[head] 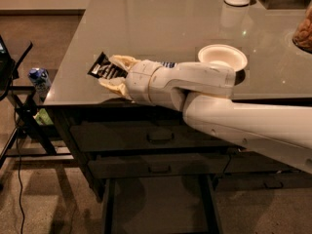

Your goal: Pick rxbar chocolate from bottom drawer and place on counter

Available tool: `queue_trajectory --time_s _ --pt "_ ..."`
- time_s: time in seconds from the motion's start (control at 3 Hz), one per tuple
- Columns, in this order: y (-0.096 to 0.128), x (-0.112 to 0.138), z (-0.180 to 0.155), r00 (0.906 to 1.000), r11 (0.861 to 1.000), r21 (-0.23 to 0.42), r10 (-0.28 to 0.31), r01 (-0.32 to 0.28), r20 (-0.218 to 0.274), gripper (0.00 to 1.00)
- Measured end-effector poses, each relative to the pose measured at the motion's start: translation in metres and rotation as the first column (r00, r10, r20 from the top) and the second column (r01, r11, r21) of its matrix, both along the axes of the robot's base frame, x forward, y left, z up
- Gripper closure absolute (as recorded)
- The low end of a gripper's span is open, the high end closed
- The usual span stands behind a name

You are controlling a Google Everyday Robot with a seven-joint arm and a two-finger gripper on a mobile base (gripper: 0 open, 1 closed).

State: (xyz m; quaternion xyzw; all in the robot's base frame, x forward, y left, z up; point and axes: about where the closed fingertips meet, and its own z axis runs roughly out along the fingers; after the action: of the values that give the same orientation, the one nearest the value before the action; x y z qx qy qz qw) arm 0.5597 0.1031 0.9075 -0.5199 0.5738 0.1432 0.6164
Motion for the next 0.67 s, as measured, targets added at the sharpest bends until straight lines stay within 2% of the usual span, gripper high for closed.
queue_trajectory --time_s 0.67 --pt "0.0024 0.0049 0.0046 0.9999 1.0 -0.017 0.016 -0.016 0.0 1.0"
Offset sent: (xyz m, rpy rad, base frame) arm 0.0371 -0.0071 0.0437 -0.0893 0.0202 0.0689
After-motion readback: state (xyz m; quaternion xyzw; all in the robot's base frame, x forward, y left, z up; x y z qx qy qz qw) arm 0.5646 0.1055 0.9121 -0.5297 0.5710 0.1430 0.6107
